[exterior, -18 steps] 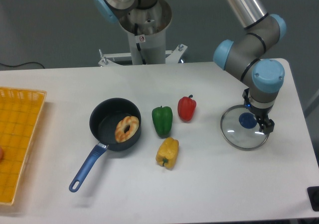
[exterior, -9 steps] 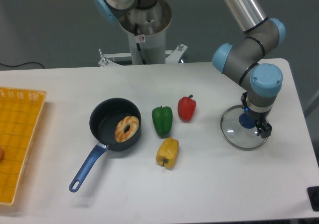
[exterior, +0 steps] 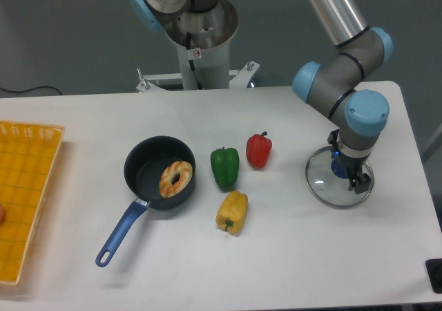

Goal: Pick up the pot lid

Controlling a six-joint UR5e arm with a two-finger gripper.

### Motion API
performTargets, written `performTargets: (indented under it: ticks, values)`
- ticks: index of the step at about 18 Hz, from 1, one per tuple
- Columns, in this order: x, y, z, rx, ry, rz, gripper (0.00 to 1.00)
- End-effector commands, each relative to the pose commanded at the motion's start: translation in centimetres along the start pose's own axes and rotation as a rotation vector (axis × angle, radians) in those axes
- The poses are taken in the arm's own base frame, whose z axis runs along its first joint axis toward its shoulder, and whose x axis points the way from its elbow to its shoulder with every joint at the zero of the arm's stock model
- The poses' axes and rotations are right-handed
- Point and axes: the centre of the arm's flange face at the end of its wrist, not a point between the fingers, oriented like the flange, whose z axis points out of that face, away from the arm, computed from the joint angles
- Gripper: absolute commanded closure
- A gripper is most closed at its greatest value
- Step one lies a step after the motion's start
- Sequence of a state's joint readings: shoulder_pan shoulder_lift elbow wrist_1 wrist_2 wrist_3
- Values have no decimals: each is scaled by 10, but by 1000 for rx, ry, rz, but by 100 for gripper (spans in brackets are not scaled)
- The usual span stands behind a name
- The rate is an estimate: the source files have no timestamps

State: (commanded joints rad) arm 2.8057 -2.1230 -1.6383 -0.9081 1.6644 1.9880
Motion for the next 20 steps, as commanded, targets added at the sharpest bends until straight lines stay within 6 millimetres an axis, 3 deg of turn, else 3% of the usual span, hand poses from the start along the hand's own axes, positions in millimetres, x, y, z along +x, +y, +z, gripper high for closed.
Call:
performTargets:
  ticks: [4, 10, 20]
  values:
    - [0, 0, 2, 1, 3, 2, 3]
    - [1, 0, -3, 0, -3, 7, 19]
    - [3, 0, -6, 0, -7, 9, 19]
